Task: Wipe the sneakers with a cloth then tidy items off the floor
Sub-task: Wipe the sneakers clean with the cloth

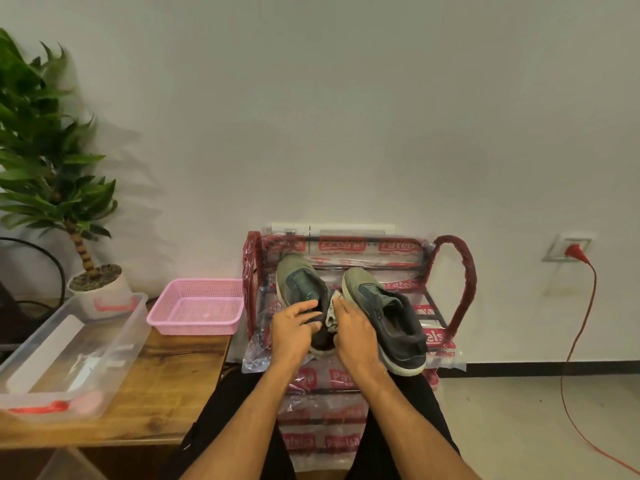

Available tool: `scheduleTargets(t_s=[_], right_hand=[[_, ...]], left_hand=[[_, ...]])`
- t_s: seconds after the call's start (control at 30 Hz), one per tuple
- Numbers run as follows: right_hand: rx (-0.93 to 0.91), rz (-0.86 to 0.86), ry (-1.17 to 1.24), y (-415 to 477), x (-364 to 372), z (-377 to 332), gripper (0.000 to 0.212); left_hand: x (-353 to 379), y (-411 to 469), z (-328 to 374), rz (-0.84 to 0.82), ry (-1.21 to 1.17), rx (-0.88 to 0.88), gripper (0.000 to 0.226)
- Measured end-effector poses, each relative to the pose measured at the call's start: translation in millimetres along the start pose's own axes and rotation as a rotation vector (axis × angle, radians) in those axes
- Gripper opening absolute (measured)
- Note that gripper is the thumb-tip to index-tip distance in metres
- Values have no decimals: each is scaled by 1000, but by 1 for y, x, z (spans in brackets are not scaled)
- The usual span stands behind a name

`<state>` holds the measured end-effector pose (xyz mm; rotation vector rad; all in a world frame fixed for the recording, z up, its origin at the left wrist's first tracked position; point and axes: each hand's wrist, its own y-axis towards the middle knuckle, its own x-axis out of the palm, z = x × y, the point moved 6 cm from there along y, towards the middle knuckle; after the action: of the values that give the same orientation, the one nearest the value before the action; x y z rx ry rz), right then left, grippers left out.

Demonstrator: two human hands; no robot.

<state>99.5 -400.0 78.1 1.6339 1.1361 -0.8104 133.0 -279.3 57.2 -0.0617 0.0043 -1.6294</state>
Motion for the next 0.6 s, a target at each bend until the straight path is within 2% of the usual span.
scheduleTargets(t_s=[0.07, 0.13, 0.2, 0.3, 0.4, 0.5, 0.6], right_hand=[[43, -71, 48, 15, -2, 9, 58], [147, -99, 228, 20, 0, 19, 45], [271, -87, 451, 16, 6, 29, 33], [383, -19, 620, 8, 8, 37, 27], [321, -39, 665, 5, 3, 28, 27], [200, -108, 601, 7, -6, 14, 27], [93, -166, 525, 10, -10, 4, 35]], left_hand=[[-6, -3, -1, 17, 0, 9, 42], [-17, -6, -3, 59, -18, 4, 38], [-29, -6, -6, 72, -41, -7, 36], [-41, -4, -9, 47, -44, -35, 35], [-52, -3, -11, 38, -7, -43, 35], [-61, -4, -6, 53, 28, -36, 36], [-63, -2, 3, 19, 162, -9, 37]])
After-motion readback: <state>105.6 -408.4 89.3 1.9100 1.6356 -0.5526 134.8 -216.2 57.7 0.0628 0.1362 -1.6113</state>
